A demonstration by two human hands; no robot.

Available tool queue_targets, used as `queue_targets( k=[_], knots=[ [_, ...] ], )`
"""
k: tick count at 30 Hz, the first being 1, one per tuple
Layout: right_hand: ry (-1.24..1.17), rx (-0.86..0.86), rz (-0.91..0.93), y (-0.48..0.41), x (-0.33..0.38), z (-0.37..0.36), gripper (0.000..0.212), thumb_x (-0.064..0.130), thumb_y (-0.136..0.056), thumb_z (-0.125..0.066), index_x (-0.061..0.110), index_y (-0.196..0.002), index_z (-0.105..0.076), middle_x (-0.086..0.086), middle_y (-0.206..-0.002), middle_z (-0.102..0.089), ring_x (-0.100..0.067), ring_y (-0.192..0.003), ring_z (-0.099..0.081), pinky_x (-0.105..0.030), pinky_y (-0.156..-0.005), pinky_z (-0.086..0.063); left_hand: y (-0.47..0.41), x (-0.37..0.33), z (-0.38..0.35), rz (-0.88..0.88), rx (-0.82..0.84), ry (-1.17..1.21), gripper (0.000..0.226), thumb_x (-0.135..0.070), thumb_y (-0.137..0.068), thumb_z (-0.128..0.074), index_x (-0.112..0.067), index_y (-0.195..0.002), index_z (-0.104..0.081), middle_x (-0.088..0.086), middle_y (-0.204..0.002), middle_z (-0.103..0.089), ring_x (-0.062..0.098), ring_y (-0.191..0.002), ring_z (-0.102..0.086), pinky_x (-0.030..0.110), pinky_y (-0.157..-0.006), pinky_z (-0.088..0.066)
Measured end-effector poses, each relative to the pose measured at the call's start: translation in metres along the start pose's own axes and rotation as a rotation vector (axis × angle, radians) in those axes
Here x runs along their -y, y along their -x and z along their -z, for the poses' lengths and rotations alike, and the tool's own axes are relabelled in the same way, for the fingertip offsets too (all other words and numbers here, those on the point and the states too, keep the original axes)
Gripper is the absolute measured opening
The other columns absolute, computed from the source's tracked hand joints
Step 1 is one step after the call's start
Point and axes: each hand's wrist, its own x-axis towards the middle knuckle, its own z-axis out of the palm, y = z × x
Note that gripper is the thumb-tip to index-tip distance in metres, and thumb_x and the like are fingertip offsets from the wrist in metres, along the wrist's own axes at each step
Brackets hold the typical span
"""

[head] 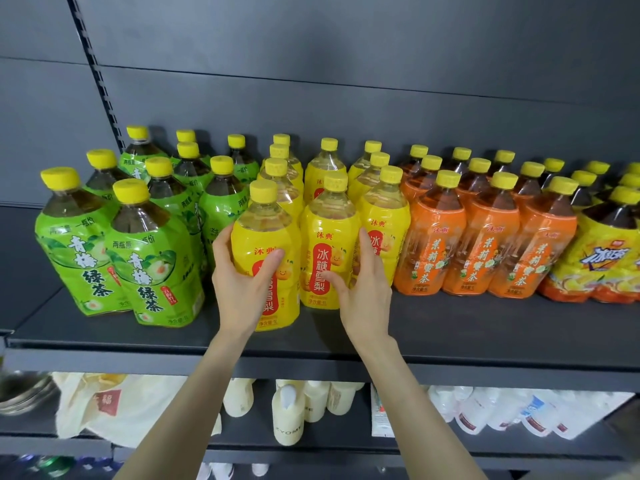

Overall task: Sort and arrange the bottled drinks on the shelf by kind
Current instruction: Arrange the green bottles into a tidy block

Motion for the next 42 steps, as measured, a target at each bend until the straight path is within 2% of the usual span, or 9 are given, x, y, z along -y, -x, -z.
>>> queue_targets(
  k=[6,13,17,22,25,28,31,35,42],
  knots=[
    [0.017,0.011,-0.013,-0.007,0.001,-0.006,0.087,0.035,-0.084,-0.071,0.02,-0.152,-0.019,-0.015,-0.127,-0.052,-0.028,-0.111,-0.054,-0.04,-0.089,-0.048,0.001,0.0,-0.001,-0.008,0.003,0.002,0.076,-0.045,-0.07,-0.071,-0.015,-0.133,-0.04,-0.027,-0.111,-0.052,-0.012,-0.099,-0.057,0.005,-0.074,-0.046],
    [0.161,-0.029,0.004,-0.017,-0.005,-0.013,0.088,0.043,-0.085,-0.068,0.021,-0.153,-0.017,-0.015,-0.114,-0.055,-0.025,-0.088,-0.059,-0.033,-0.068,-0.046,0.0,-0.001,-0.001,0.006,0.034,-0.005,0.076,-0.048,-0.072,-0.068,-0.018,-0.135,-0.036,-0.023,-0.113,-0.052,-0.014,-0.098,-0.056,0.004,-0.073,-0.046],
    [0.173,-0.05,-0.019,-0.023,-0.006,-0.018,0.085,0.042,-0.085,-0.068,0.018,-0.152,-0.022,-0.014,-0.102,-0.061,-0.023,-0.075,-0.06,-0.027,-0.061,-0.039,0.002,0.001,-0.001,0.033,0.067,-0.013,0.072,-0.05,-0.08,-0.064,-0.025,-0.138,-0.03,-0.008,-0.127,-0.048,0.0,-0.115,-0.052,0.013,-0.087,-0.047],
    [0.151,-0.049,-0.041,-0.025,-0.003,-0.022,0.072,0.035,-0.086,-0.069,0.013,-0.145,-0.034,-0.014,-0.106,-0.063,-0.027,-0.087,-0.065,-0.034,-0.068,-0.049,0.011,-0.001,-0.006,0.021,0.059,-0.087,0.086,-0.071,-0.084,-0.036,-0.016,-0.149,-0.021,-0.003,-0.133,-0.031,-0.022,-0.119,-0.027,-0.004,-0.093,-0.024],
    [0.007,0.018,-0.075,-0.026,-0.008,-0.013,0.066,0.03,-0.086,-0.07,0.014,-0.142,-0.038,-0.011,-0.111,-0.064,-0.019,-0.092,-0.065,-0.034,-0.08,-0.054,0.016,-0.003,-0.009,0.076,0.09,0.014,0.097,-0.082,-0.077,-0.035,-0.016,-0.147,-0.018,-0.004,-0.14,-0.033,-0.001,-0.131,-0.035,0.019,-0.106,-0.035],
    [-0.429,0.09,-0.168,-0.011,-0.012,0.004,0.05,0.034,-0.087,-0.067,0.022,-0.133,-0.051,0.001,-0.109,-0.068,-0.001,-0.09,-0.064,-0.02,-0.081,-0.054,0.021,-0.006,-0.014,0.119,0.161,0.104,0.085,-0.081,-0.076,-0.042,-0.024,-0.136,-0.023,-0.012,-0.13,-0.043,0.001,-0.116,-0.053,0.018,-0.086,-0.05],
    [-0.711,0.24,-0.212,0.004,-0.019,0.017,0.045,0.043,-0.081,-0.067,0.033,-0.123,-0.058,0.008,-0.11,-0.07,-0.013,-0.102,-0.067,-0.033,-0.086,-0.056,0.023,-0.005,-0.021,0.166,0.216,0.136,0.064,-0.058,-0.088,-0.046,-0.023,-0.138,-0.028,-0.026,-0.124,-0.047,-0.006,-0.11,-0.055,0.018,-0.084,-0.052],
    [-0.608,0.318,-0.163,0.01,-0.017,0.022,0.072,0.04,-0.068,-0.079,0.031,-0.134,-0.051,0.007,-0.123,-0.063,-0.012,-0.106,-0.064,-0.033,-0.088,-0.055,0.014,-0.006,-0.023,0.166,0.244,-0.002,0.053,-0.051,-0.088,-0.049,-0.023,-0.133,-0.045,-0.006,-0.127,-0.038,0.01,-0.125,-0.042,0.031,-0.103,-0.043],
    [-0.471,0.194,-0.114,0.015,-0.022,0.02,0.073,0.027,-0.076,-0.08,0.025,-0.141,-0.047,0.005,-0.128,-0.058,-0.008,-0.106,-0.061,-0.024,-0.083,-0.057,0.012,-0.015,-0.023,0.104,0.33,-0.023,0.038,-0.046,-0.083,-0.056,-0.04,-0.12,-0.051,-0.014,-0.111,-0.046,0.005,-0.108,-0.053,0.027,-0.087,-0.052]
  ],
)
